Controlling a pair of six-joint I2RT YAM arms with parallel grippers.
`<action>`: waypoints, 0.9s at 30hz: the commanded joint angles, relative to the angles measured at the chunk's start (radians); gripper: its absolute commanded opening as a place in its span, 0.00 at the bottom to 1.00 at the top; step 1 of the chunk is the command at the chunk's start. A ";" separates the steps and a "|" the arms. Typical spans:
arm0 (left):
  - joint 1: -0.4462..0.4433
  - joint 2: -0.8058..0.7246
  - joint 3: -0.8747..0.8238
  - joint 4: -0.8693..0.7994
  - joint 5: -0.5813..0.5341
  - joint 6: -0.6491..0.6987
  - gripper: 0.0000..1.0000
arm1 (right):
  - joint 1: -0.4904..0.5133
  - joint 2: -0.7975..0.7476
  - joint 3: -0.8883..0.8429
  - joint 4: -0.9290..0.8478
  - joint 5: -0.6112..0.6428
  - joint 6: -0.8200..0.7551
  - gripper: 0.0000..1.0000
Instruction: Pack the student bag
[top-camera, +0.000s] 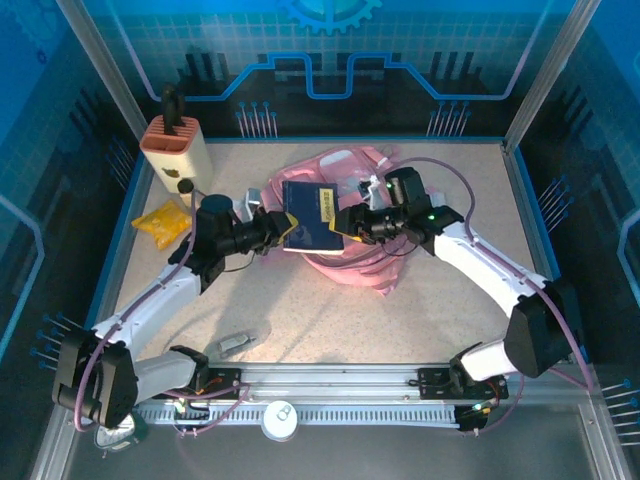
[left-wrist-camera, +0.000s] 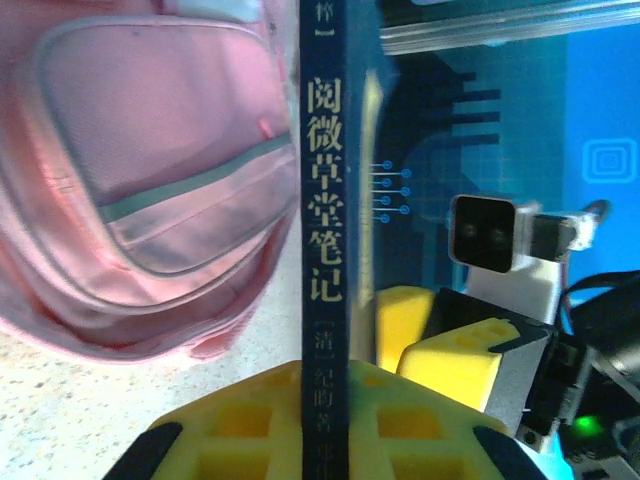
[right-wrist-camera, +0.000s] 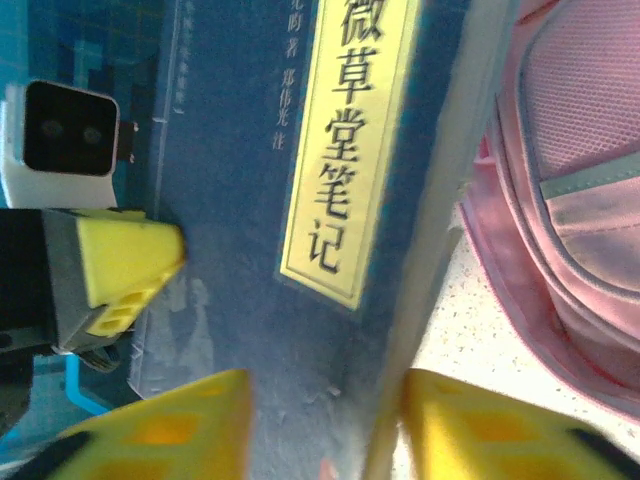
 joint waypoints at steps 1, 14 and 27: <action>-0.041 -0.001 0.081 0.084 -0.033 -0.012 0.00 | -0.044 -0.060 -0.047 0.025 -0.090 0.023 0.61; -0.180 0.174 0.221 0.238 -0.124 -0.028 0.00 | -0.125 -0.192 -0.152 0.270 -0.271 0.275 0.87; -0.273 0.192 0.263 0.070 -0.254 0.068 0.00 | -0.288 -0.319 -0.181 0.091 -0.294 0.124 0.46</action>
